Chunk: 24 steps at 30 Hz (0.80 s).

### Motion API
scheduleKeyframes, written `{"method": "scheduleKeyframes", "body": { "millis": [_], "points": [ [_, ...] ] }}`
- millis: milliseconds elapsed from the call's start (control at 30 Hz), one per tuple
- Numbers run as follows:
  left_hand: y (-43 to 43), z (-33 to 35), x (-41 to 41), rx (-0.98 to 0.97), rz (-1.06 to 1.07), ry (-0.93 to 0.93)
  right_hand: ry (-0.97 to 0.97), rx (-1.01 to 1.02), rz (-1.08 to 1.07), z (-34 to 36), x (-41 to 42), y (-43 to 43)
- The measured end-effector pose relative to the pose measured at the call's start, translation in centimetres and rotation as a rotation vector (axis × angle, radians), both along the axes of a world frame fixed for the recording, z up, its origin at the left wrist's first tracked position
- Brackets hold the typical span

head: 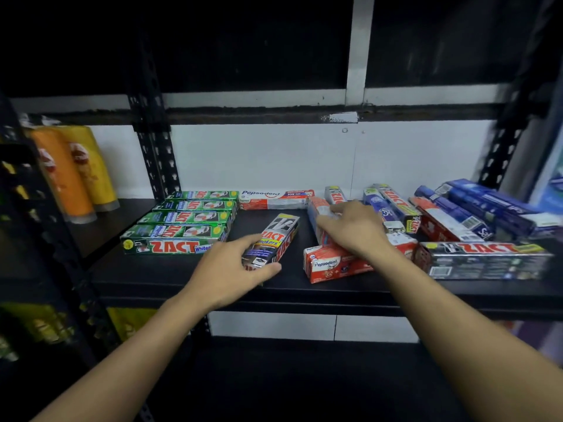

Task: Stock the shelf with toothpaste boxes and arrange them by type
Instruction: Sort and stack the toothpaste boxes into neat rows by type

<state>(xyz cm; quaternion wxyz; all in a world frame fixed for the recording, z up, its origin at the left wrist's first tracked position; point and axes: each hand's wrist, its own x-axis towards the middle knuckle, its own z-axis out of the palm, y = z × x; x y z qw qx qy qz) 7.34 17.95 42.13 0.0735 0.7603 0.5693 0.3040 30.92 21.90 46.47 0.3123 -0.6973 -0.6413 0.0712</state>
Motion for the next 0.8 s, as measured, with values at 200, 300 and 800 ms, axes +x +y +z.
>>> {"method": "scheduleKeyframes", "body": {
  "millis": [200,300,800],
  "points": [
    [0.8,0.5,1.2,-0.053,-0.018,-0.051,0.368,0.22,0.085,2.0,3.4,-1.5],
    [1.8,0.6,1.9,-0.074,-0.036,-0.099,0.595,0.219,0.154,2.6,5.6,-1.9],
    [4.2,0.5,3.6,-0.121,-0.069,-0.199,0.082,0.142,-0.011,-0.2,13.8,-1.8]
  ]
}}
